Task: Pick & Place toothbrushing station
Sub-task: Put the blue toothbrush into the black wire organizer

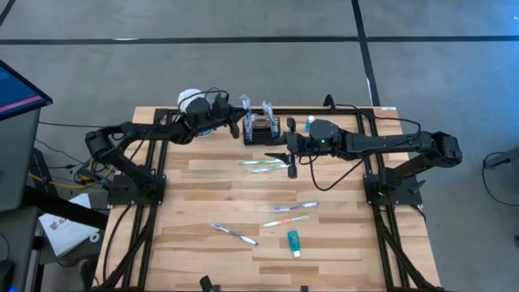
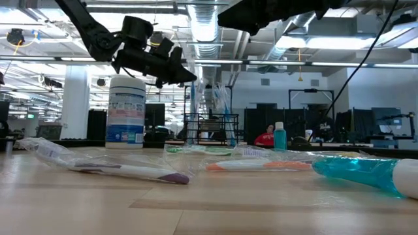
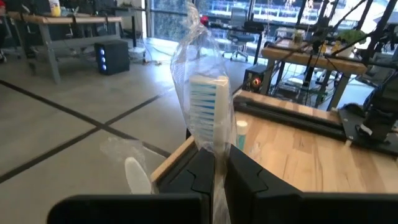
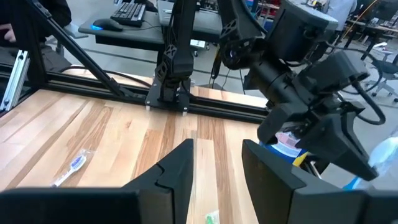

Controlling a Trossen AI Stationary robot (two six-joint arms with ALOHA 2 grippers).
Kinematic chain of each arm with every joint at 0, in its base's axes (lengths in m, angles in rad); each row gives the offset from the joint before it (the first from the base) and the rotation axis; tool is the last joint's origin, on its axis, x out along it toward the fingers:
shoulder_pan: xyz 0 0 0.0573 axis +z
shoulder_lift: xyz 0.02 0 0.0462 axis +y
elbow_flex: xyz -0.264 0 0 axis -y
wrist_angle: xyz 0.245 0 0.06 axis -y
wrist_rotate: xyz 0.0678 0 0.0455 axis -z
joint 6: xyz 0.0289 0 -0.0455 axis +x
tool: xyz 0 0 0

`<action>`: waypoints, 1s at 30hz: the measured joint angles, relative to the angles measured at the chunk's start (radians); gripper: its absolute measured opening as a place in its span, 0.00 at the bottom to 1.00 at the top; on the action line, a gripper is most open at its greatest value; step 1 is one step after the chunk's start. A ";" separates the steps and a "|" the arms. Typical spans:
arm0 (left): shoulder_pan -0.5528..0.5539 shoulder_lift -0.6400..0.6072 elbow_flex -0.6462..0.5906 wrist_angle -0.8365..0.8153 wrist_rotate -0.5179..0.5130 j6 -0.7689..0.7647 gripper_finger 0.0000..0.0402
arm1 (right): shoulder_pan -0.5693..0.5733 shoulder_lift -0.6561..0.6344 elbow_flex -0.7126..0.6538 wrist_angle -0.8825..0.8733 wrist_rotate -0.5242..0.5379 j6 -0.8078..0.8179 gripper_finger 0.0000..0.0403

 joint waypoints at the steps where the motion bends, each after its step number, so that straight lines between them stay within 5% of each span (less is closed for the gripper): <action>1: 0.000 0.005 0.000 0.000 0.000 0.000 0.02 | 0.000 0.000 0.000 0.000 0.000 0.000 0.31; 30: 0.000 0.115 0.001 -0.043 0.027 -0.011 0.02 | 0.000 0.000 0.000 -0.007 0.000 0.000 0.31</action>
